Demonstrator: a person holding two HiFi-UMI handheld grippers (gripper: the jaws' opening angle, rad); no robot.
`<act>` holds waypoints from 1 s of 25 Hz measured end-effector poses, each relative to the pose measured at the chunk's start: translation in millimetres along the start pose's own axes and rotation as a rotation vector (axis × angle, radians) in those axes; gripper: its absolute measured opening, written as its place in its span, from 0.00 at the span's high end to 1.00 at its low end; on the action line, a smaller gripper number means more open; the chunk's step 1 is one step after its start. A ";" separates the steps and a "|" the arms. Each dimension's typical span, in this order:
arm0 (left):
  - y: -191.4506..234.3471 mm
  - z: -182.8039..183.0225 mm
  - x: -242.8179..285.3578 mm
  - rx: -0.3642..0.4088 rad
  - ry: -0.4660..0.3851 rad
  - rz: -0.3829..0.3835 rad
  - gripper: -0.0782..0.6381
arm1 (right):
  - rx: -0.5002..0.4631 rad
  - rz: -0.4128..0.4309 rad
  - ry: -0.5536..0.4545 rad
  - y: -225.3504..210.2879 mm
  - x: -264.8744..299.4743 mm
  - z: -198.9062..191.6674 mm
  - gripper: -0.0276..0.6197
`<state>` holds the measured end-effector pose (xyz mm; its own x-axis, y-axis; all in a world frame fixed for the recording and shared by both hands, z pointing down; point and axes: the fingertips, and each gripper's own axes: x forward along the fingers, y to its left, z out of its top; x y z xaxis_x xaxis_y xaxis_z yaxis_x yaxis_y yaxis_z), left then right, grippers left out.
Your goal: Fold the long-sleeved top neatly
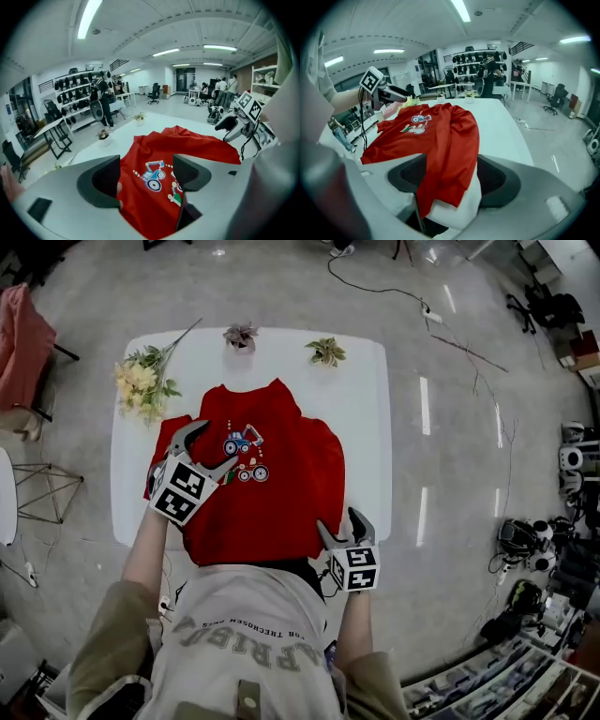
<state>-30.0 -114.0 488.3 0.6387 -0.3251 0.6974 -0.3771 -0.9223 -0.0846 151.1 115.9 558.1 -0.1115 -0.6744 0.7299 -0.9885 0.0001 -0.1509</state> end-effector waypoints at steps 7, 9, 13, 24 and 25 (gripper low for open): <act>12.6 45.9 85.4 0.130 0.005 -0.142 0.40 | 0.035 -0.146 0.084 -18.7 -9.1 -19.6 0.45; 17.9 53.3 107.9 0.154 0.020 -0.161 0.40 | 0.038 -0.161 0.105 -20.0 -11.5 -23.3 0.45; 25.9 54.5 148.6 0.197 0.074 -0.183 0.48 | 0.046 -0.184 0.149 -21.0 -12.6 -36.8 0.47; 21.7 31.3 208.2 0.211 0.216 -0.229 0.59 | 0.055 -0.155 0.229 -16.5 1.0 -57.0 0.62; 21.0 29.7 209.7 0.199 0.221 -0.237 0.60 | 0.043 -0.152 0.237 -15.4 2.3 -58.2 0.66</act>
<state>116.0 -207.8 611.6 0.5242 -0.0648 0.8491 -0.0848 -0.9961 -0.0237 160.2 157.4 600.9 0.0117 -0.4728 0.8811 -0.9911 -0.1223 -0.0525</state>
